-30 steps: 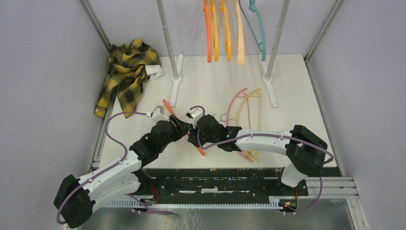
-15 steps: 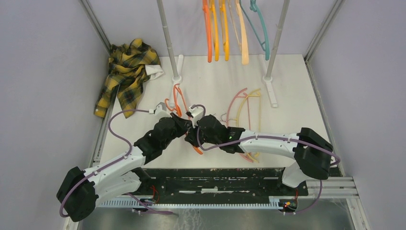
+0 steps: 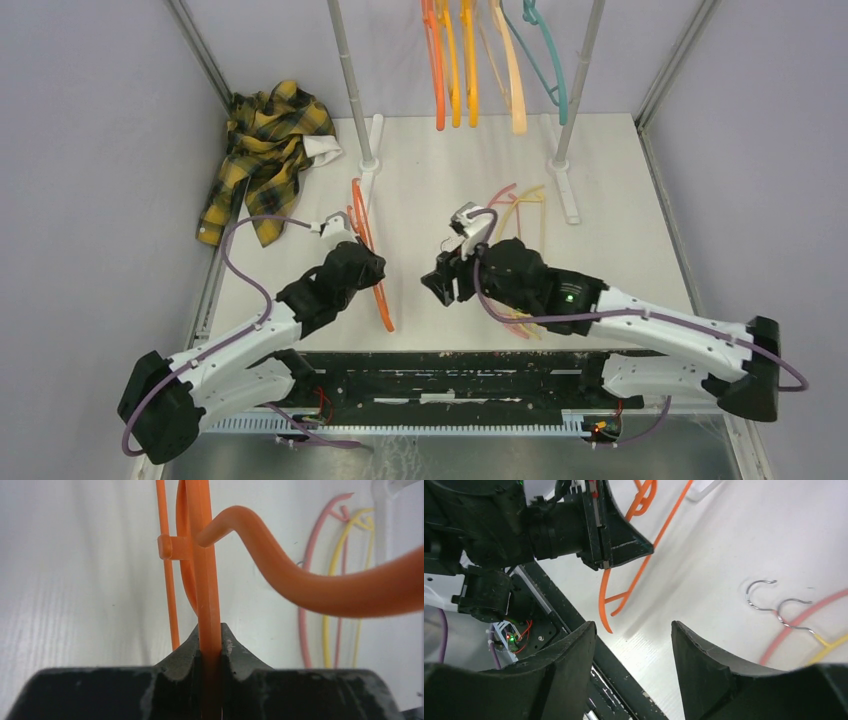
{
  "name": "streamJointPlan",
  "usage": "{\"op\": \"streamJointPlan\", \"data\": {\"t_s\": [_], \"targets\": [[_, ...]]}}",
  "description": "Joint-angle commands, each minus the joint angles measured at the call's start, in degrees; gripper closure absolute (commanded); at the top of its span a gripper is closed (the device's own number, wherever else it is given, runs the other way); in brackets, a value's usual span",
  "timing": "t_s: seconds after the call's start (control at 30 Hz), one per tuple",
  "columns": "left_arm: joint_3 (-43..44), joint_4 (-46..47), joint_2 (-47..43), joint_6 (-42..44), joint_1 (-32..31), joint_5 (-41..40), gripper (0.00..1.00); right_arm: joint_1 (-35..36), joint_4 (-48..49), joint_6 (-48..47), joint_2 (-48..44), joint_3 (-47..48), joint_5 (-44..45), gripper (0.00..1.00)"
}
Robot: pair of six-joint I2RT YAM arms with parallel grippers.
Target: Organize the hangers
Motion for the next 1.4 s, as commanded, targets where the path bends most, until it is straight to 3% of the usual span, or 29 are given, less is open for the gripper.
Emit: {"op": "streamJointPlan", "data": {"t_s": [0.0, 0.37, 0.63, 0.77, 0.97, 1.37], "targets": [[5.79, -3.15, 0.51, 11.37, 0.12, -5.34, 0.97, 0.06, -7.82, -1.83, -8.3, -2.25, 6.58, 0.34], [29.88, -7.7, 14.69, 30.03, 2.97, 0.25, 0.97, 0.06, -14.75, -3.56, -14.54, -1.3, 17.61, 0.32], [48.23, -8.3, 26.82, 31.72, 13.74, 14.98, 0.97, 0.08, -15.13, -4.59, -16.56, -0.39, 20.61, 0.3], [60.43, -11.37, 33.69, 33.48, 14.53, 17.28, 0.97, 0.05, -14.93, -4.67, -17.32, -0.7, 21.19, 0.3], [68.97, -12.74, 39.56, 32.94, 16.08, 23.81, 0.97, 0.05, -13.09, -4.61, -15.38, -1.5, 20.18, 0.29], [87.98, -20.0, 46.29, 35.99, 18.25, 23.13, 0.97, 0.05, -11.78, -5.46, -13.7, -1.97, 21.35, 0.29]]}}
